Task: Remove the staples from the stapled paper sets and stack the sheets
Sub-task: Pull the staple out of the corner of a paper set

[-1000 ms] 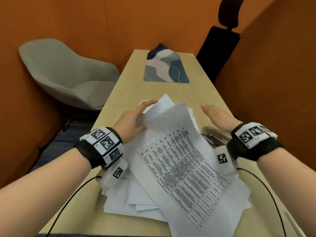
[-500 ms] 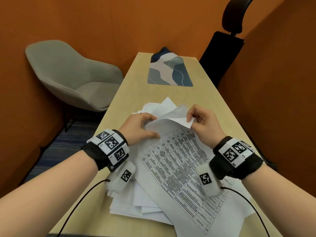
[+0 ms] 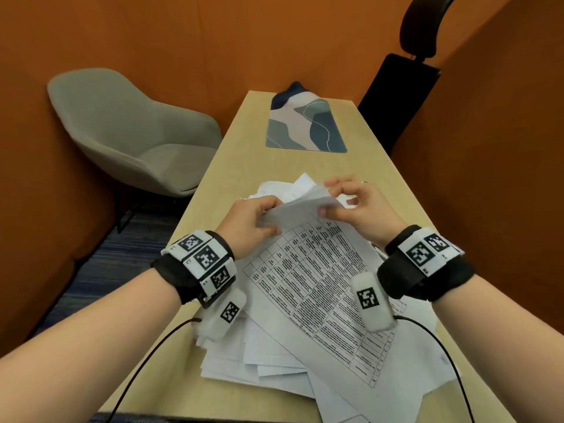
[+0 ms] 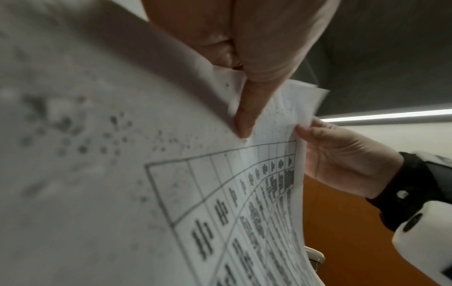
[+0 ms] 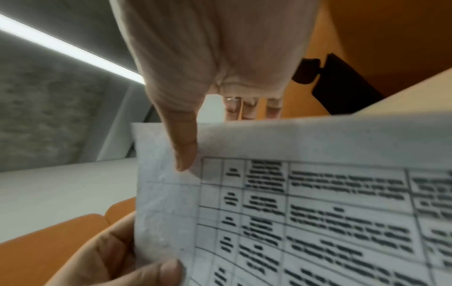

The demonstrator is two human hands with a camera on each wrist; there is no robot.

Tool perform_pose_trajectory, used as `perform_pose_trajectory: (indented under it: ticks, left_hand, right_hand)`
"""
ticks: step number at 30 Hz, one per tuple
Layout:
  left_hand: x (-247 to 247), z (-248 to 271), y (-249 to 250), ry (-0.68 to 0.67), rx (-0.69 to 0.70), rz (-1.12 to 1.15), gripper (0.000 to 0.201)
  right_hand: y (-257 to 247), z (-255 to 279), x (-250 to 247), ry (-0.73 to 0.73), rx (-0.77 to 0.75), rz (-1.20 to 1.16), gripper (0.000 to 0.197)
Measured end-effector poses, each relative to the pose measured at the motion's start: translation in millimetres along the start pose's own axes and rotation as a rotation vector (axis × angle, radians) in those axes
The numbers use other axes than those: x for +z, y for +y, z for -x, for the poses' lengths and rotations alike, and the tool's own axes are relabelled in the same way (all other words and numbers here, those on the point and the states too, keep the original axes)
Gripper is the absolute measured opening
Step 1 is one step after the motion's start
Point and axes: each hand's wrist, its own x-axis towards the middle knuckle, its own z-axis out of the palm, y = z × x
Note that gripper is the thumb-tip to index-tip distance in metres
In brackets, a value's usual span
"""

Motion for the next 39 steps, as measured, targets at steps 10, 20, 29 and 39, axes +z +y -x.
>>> perform_pose_trajectory:
  ticks: [10,20,29,39]
  left_hand:
    - [-21.9,0.5,-3.8,0.576,-0.081,0.282,0.086]
    - [-47.5,-31.2,89.9,0.441,0.216,0.632,0.022]
    - [-42.8,-28.1,94.3,0.366,0.183,0.635,0.017]
    - [-50.7,-24.8,99.0,0.458,0.268,0.714,0.023]
  right_hand:
    - [-10.5,5.5,-44.4,-0.086,0.069,0.108,0.016]
    - [-70.3,22.7,-66.1,0.088,-0.264,-0.466,0.036]
    - [-88.2,27.2,-60.6,-0.029,-0.444,-0.603,0.060]
    - [-95.1,24.9,-69.2,0.076,-0.530,-0.419,0.049]
